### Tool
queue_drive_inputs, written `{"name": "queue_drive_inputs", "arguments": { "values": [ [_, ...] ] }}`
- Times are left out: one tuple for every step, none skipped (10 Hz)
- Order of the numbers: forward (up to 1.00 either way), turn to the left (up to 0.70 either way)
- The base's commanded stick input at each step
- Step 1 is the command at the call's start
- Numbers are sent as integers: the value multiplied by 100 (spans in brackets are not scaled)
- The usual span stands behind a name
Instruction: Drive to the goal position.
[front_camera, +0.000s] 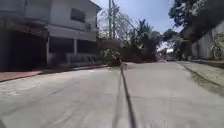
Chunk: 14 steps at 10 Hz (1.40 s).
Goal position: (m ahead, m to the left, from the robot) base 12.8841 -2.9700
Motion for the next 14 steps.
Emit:
{"name": "queue_drive_inputs", "arguments": {
  "values": [
    [100,-39],
    [100,-39],
    [100,-39],
    [100,-39],
    [100,-39],
    [100,-39],
    [100,-39],
    [100,-39],
    [100,-39],
    [100,1],
    [100,1],
    [100,1],
    [100,1],
    [100,1]
  ]
}}
